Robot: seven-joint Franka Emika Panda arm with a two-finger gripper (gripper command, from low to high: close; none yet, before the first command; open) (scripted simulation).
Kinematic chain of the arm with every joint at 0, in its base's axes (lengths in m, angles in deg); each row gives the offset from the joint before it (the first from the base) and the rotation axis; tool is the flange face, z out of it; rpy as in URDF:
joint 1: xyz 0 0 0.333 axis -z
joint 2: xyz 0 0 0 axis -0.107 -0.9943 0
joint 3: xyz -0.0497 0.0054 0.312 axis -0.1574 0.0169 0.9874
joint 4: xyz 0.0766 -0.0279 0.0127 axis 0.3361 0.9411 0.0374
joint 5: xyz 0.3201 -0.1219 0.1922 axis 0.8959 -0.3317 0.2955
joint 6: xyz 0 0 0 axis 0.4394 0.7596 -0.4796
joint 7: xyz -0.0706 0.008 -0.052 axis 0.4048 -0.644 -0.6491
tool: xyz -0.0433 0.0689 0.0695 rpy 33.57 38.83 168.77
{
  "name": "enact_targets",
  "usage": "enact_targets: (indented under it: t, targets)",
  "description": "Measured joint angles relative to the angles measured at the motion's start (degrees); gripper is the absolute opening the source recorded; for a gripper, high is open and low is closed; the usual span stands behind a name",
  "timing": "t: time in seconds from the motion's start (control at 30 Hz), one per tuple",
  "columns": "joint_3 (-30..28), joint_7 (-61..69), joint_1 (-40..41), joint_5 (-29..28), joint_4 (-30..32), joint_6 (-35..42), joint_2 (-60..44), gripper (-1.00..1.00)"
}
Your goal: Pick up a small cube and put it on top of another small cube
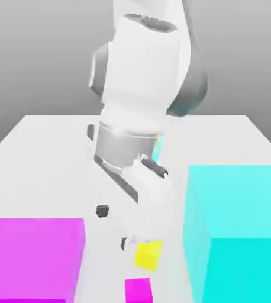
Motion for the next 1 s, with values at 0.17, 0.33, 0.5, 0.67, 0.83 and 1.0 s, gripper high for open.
enact_targets:
  t: [0.17,0.33,0.5,0.67,0.83,1.0]
  targets:
    - [-0.7,-8.5,-1.0,2.4,0.9,-3.4,-6.7,0.0]
    - [-1.8,-14.4,-2.3,4.5,1.0,-8.2,-13.7,0.0]
    - [-6.2,-17.3,-6.0,1.2,-0.6,-13.6,-20.8,-1.0]
    - [-6.6,-17.6,-6.3,0.9,-0.7,-14.1,-21.4,-1.0]
    - [-2.6,-13.9,-3.4,5.8,1.2,-8.2,-13.5,-1.0]
    - [-4.7,-7.1,2.3,7.8,-4.8,-0.3,-12.1,-1.0]
